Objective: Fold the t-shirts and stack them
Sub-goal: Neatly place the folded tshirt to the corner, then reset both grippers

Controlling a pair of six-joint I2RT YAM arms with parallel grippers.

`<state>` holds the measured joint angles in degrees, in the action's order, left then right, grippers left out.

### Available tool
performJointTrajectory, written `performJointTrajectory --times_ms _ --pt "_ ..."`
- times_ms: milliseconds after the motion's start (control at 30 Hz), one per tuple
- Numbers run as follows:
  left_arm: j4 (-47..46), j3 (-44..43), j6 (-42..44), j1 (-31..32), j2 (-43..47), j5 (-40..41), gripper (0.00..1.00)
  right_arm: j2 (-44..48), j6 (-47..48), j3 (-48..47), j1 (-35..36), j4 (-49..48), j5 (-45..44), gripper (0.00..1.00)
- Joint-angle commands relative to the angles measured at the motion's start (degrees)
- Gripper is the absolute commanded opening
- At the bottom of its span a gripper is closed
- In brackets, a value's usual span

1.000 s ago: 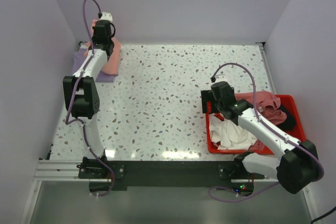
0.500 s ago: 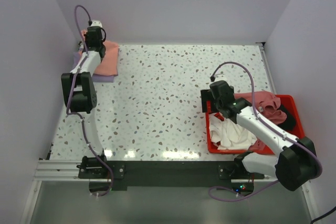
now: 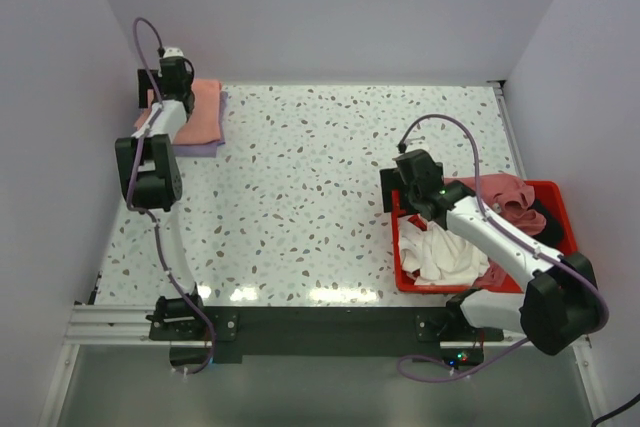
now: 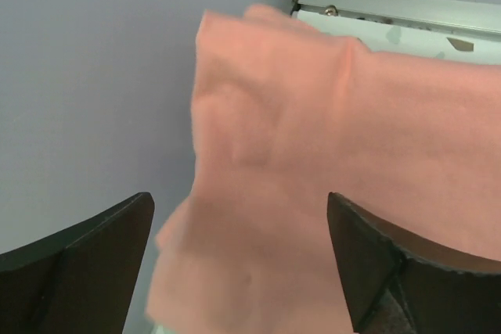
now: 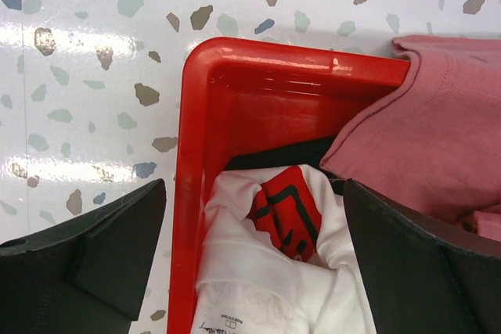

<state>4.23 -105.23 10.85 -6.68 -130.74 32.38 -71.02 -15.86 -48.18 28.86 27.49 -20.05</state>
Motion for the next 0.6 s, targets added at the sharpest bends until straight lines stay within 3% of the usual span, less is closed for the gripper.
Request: performJointTrajectory --times_ms 0,133,400,567 --pt "-3.18 -2.96 -1.97 -0.71 3.02 2.86 1.0 0.36 -0.23 -3.06 -0.12 0.55 -1.39 0.99" --pt "-0.46 -4.28 -5.3 -0.71 5.93 2.07 1.0 1.5 -0.23 -2.71 -0.03 0.55 -1.3 0.99" --pt "7.09 -3.14 -16.03 -0.27 16.02 -8.02 1.0 6.15 -0.58 -1.21 -0.03 0.46 0.71 0.99" --pt "6.41 5.81 -26.05 3.68 24.46 -8.21 1.0 8.62 -1.1 0.1 -0.03 -1.03 2.47 0.99"
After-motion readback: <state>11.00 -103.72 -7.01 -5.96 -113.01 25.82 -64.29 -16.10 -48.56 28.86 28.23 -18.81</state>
